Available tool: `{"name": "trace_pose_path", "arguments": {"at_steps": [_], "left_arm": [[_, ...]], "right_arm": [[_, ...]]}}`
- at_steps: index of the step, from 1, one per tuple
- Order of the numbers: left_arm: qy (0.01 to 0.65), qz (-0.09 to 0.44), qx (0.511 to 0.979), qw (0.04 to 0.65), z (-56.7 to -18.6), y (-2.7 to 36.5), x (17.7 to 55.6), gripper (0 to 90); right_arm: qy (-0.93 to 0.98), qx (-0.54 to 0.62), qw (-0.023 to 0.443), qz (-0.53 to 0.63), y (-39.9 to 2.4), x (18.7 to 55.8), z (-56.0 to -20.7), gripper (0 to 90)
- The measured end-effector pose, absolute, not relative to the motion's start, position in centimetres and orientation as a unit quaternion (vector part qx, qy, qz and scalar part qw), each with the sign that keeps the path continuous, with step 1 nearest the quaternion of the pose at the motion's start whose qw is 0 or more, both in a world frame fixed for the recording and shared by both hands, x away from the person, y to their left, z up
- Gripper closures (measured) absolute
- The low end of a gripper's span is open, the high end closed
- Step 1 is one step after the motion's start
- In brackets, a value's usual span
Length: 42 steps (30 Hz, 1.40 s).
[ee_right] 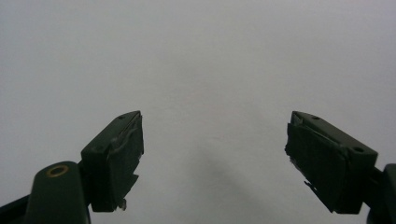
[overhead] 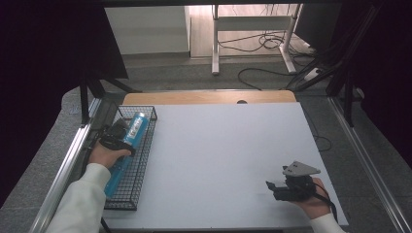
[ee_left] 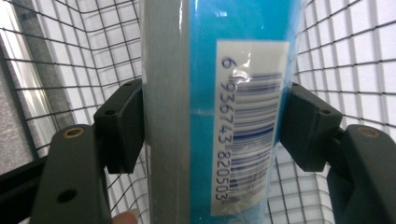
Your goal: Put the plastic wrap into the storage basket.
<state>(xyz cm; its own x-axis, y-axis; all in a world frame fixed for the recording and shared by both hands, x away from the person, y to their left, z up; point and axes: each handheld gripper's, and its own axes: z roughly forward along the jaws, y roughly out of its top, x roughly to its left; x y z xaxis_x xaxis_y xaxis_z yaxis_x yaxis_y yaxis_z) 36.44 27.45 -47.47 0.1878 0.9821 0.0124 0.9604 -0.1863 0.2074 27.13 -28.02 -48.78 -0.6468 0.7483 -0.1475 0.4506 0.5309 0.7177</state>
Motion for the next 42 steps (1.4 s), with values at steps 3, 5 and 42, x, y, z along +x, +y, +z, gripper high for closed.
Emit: {"name": "trace_pose_path", "arguments": {"at_steps": [3, 5, 42], "left_arm": [[0.631, 0.088, 0.765, 0.098, -46.8, 27.3, 36.2, 23.0], [0.623, 0.101, 0.769, 0.102, -46.1, 27.0, 36.1, 20.8], [0.434, 0.102, 0.828, 0.339, -46.5, 16.1, 25.0, 15.7]], "right_arm": [[0.845, 0.355, 0.226, 0.33, -28.0, 27.1, -48.8, 19.3], [0.846, 0.354, 0.226, 0.329, -28.0, 27.1, -48.8, 19.3], [0.844, 0.353, 0.232, 0.331, -28.2, 26.9, -48.9, 19.2]]}}
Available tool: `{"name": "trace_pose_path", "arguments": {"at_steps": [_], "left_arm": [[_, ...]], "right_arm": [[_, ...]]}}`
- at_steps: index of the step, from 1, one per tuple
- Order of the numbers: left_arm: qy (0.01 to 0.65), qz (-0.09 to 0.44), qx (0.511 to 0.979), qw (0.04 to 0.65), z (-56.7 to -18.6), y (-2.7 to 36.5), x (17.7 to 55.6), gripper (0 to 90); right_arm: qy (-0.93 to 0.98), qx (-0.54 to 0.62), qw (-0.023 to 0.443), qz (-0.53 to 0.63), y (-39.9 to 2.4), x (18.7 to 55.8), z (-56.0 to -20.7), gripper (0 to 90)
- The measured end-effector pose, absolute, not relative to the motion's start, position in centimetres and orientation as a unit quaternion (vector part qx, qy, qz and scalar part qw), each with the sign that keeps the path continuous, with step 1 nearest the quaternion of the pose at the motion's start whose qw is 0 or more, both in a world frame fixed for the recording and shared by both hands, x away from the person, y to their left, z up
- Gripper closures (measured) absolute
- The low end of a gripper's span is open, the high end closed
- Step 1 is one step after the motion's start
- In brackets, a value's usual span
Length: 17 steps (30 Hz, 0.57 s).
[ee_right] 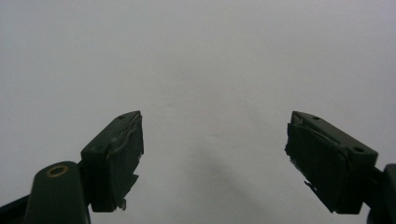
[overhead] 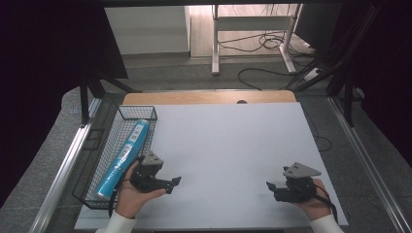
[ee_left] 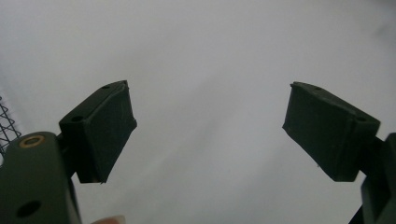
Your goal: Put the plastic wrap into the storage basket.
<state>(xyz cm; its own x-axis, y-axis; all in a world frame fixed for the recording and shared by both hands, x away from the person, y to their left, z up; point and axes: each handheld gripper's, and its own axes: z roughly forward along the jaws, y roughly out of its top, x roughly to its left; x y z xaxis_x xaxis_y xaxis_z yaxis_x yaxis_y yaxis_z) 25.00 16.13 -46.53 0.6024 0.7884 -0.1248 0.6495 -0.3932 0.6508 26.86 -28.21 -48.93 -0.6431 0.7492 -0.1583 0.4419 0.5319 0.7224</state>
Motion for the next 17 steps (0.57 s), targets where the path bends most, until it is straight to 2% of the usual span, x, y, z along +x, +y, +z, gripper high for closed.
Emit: {"name": "trace_pose_path", "arguments": {"at_steps": [17], "left_arm": [[0.44, 0.108, 0.825, 0.337, -47.53, 16.46, 24.86, 15.2]], "right_arm": [[0.844, 0.35, 0.234, 0.332, -28.36, 26.81, -48.85, 19.0]]}}
